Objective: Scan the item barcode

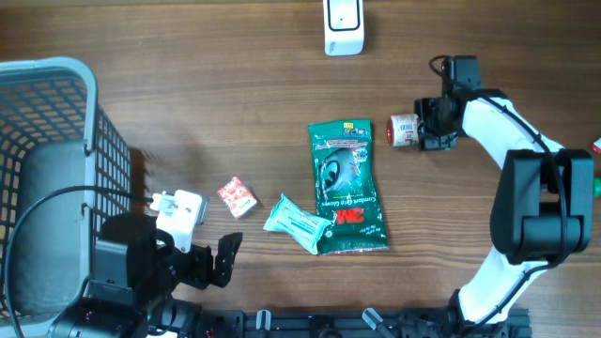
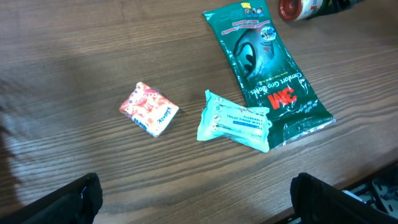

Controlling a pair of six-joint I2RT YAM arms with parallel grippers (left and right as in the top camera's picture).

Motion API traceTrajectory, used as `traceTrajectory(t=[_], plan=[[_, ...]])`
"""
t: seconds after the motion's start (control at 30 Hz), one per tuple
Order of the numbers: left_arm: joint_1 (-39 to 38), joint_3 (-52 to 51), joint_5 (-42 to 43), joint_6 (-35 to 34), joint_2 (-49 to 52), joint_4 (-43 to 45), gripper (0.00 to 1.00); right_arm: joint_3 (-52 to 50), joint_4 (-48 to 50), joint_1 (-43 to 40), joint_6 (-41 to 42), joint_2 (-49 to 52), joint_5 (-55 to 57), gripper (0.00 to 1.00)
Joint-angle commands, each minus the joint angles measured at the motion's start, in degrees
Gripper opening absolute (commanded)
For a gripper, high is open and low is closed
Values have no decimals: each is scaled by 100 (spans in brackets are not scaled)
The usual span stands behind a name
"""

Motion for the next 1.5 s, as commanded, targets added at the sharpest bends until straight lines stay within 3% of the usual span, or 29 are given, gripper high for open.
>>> traceTrajectory(t=[0.0,0.07,0.27,0.4,0.5,0.63,0.7,0.8,0.87,0.97,1.03,1.13,1.23,1.3,1.47], plan=[[33,11,7,107,-33,17,100,358,-227,4,-1917,59,129,51],[33,11,7,107,-33,15,100,748,-494,7,-3351,-389,402,51],[33,11,7,107,-33,17,100,774,-1003,63,-4701,-1401,2481,51],[33,11,7,107,-33,17,100,767,-1058,616,-4658,-1329,4522,47],[33,11,7,107,-33,15,100,444,-629,1307,-3567,-1233,5733,43],[33,11,7,107,-33,15,100,-197,354,1770,-3388,-793,6153,45],[33,11,7,107,-33,15,100,-413,1086,1867,-3265,-385,6675,57],[33,11,7,107,-33,15,100,-413,1401,1932,-3099,105,6686,58],[33,11,7,107,-33,17,100,-413,1469,1961,-3071,212,6686,65],[33,11,7,107,-33,15,100,-409,1493,2140,-3136,214,6708,98],[33,11,7,107,-33,15,100,-407,1338,2310,-3143,146,6205,100],[33,11,7,107,-33,15,100,-225,376,2337,-3136,-678,4509,100],[33,11,7,107,-33,15,100,192,-332,2201,-4610,-1862,3246,100],[33,11,7,107,-33,15,100,664,-1158,1696,-5036,-2411,1897,100],[33,11,7,107,-33,15,100,874,-1679,487,-5678,-1762,35,100]])
